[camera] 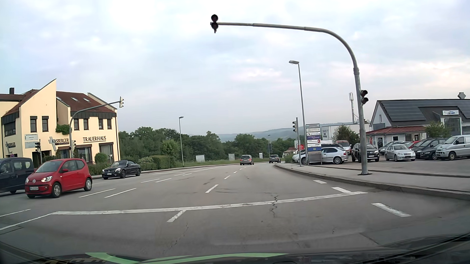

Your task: Follow the waypoints while adhering to traffic rules and regulations

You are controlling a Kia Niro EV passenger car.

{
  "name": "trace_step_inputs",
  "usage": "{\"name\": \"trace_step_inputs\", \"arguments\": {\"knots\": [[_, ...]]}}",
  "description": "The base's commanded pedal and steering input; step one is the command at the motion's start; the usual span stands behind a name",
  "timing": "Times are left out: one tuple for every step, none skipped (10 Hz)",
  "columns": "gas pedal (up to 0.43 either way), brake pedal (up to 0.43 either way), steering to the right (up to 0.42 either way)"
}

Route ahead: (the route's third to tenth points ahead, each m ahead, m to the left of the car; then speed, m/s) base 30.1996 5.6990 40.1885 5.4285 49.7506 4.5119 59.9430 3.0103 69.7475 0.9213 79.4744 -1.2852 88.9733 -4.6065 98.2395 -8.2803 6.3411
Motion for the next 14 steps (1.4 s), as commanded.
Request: {"name": "trace_step_inputs", "arguments": {"knots": [[0.0,0.0,-0.064],[0.0,0.0,-0.06],[0.0,0.0,-0.055],[0.0,0.0,-0.05],[0.0,0.0,-0.045],[0.0,0.0,-0.037],[0.0,0.0,-0.025],[0.0,0.0,-0.018],[0.008,0.0,-0.015],[0.02,0.0,-0.009],[0.02,0.0,0.003],[0.028,0.0,0.016],[0.047,0.0,0.025],[0.087,0.0,0.033]]}}
